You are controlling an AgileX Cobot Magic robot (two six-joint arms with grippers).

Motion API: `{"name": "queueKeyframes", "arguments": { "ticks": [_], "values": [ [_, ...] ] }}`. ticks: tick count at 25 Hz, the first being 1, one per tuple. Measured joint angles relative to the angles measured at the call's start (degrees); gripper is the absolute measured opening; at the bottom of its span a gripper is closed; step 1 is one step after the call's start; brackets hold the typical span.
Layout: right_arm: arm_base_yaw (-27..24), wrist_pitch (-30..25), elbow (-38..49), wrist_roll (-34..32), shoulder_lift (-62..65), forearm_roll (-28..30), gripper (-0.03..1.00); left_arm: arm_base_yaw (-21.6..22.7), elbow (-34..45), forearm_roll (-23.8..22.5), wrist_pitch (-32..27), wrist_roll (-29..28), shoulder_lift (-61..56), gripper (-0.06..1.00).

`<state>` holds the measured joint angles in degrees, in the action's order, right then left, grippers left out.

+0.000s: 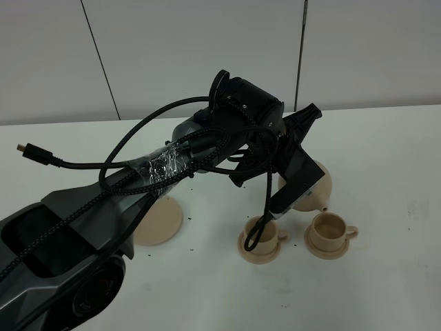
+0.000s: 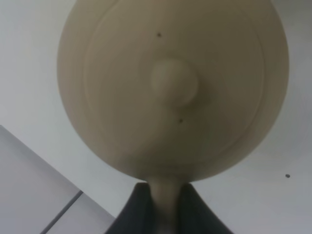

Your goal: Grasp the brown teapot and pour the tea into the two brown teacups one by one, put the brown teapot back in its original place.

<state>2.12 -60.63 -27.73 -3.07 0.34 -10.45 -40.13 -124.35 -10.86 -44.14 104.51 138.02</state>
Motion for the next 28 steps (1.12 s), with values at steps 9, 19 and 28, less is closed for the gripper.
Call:
{"name": "queueKeyframes", "arguments": {
  "ticks": [9,19,28],
  "values": [
    [0.0,0.0,0.0,0.0,0.0,0.0,0.24,-0.4,0.0,-0.5,0.0,1.8,0.0,0.17],
    [0.0,0.0,0.0,0.0,0.0,0.0,0.24,-1.9,0.0,-3.6,0.6,2.0,0.0,0.17],
    [0.0,0.0,0.0,0.0,0.0,0.0,0.24,-2.4,0.0,-5.9,0.7,2.0,0.0,0.17]
  ]
}}
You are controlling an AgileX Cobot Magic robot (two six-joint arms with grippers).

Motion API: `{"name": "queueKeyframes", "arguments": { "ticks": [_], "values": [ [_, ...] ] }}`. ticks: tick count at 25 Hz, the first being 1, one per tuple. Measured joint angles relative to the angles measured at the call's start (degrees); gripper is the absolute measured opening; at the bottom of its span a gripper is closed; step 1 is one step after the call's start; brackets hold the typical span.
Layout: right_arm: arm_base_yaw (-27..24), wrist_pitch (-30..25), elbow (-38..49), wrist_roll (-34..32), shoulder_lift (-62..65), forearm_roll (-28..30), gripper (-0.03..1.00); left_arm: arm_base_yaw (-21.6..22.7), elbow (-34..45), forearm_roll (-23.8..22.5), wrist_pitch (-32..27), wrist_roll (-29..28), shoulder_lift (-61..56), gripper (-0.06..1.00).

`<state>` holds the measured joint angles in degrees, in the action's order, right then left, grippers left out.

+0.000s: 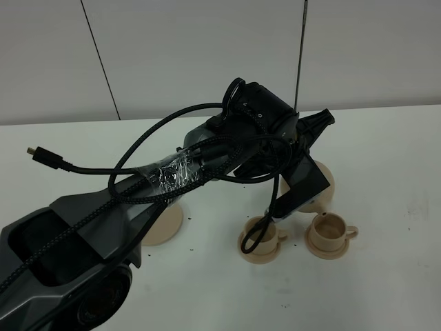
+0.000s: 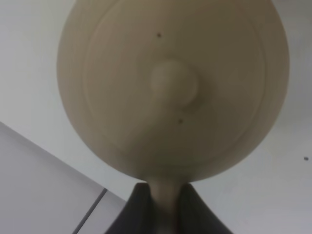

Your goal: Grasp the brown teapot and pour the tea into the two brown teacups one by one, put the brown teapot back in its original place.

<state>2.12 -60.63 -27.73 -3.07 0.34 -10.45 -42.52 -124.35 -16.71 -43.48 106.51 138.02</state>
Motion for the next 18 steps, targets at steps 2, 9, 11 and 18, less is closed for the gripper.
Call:
{"name": "queueKeyframes", "arguments": {
  "ticks": [2,9,11,18],
  "values": [
    [0.0,0.0,0.0,0.0,0.0,0.0,0.24,-0.1,0.0,-1.2,0.0,0.0,0.0,0.17],
    [0.0,0.0,0.0,0.0,0.0,0.0,0.24,-0.5,0.0,-3.3,0.0,-0.1,0.0,0.17],
    [0.0,0.0,0.0,0.0,0.0,0.0,0.24,-0.7,0.0,-3.6,-0.1,-0.1,0.0,0.17],
    [0.0,0.0,0.0,0.0,0.0,0.0,0.24,-1.3,0.0,-4.1,0.4,-0.1,0.0,0.17]
  ]
}}
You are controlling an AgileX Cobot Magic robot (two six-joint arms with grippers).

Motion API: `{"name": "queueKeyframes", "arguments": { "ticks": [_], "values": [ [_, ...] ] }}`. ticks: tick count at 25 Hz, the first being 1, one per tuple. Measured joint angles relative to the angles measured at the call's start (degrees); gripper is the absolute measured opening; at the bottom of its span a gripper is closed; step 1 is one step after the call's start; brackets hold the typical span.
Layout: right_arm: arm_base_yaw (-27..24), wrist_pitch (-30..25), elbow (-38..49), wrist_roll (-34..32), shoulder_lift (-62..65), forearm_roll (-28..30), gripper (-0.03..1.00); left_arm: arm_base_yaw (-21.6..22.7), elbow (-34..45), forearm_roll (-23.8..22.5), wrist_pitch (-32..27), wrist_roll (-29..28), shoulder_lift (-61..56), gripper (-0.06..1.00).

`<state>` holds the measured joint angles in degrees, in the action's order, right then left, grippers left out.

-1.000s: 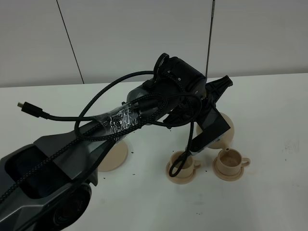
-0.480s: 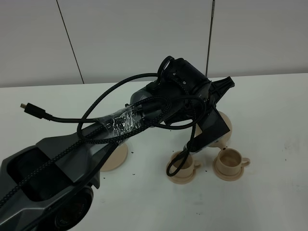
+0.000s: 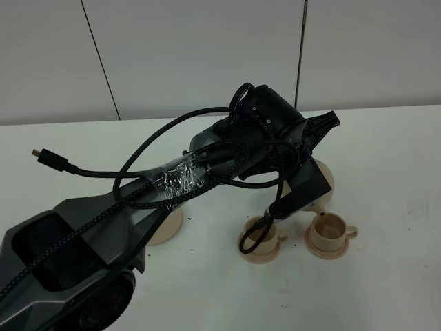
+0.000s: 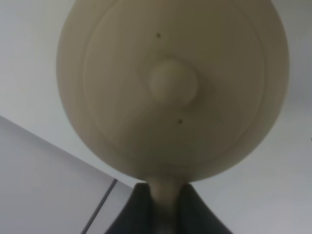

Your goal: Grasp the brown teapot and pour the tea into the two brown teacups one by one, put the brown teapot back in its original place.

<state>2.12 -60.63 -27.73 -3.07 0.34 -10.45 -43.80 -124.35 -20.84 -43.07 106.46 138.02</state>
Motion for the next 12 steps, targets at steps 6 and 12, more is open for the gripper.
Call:
{"name": "queueKeyframes", "arguments": {
  "ticks": [6,12],
  "values": [
    [0.0,0.0,0.0,0.0,0.0,0.0,0.24,-0.3,0.0,-1.0,0.1,0.0,0.0,0.17],
    [0.0,0.0,0.0,0.0,0.0,0.0,0.24,-0.5,0.0,-2.5,0.1,0.0,0.0,0.17]
  ]
}}
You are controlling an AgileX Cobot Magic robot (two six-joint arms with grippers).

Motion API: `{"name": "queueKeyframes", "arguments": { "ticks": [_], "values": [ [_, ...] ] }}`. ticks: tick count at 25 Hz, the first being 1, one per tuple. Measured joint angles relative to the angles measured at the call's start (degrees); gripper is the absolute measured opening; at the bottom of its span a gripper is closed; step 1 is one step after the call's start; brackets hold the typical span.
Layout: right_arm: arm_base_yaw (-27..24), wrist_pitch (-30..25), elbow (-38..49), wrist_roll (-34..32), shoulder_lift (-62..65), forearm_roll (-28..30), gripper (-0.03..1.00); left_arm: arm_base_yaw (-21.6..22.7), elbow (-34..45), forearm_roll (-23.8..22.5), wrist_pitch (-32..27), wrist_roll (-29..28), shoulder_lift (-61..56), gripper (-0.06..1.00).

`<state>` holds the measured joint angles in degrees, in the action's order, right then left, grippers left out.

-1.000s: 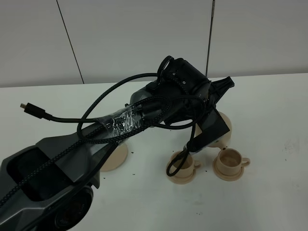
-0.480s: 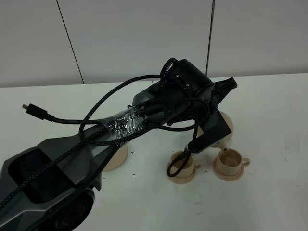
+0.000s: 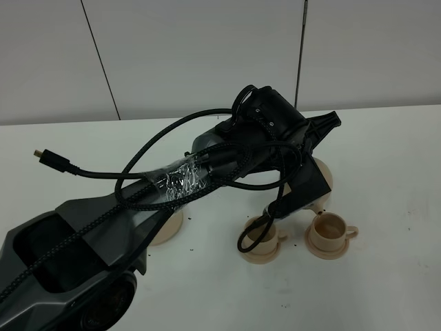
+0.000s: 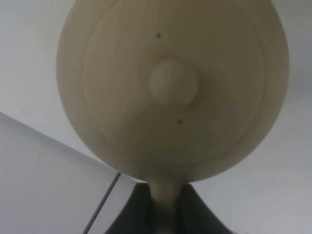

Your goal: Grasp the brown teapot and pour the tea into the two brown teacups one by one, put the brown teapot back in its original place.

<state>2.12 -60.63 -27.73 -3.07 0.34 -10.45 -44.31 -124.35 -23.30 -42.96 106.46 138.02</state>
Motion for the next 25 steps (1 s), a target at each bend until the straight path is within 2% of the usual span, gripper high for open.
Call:
{"name": "queueKeyframes", "arguments": {
  "ticks": [8,25],
  "values": [
    [0.0,0.0,0.0,0.0,0.0,0.0,0.24,-0.8,0.0,-0.5,2.0,0.0,0.0,0.17],
    [0.0,0.0,0.0,0.0,0.0,0.0,0.24,-1.8,0.0,-2.2,2.0,0.0,0.0,0.17]
  ]
}}
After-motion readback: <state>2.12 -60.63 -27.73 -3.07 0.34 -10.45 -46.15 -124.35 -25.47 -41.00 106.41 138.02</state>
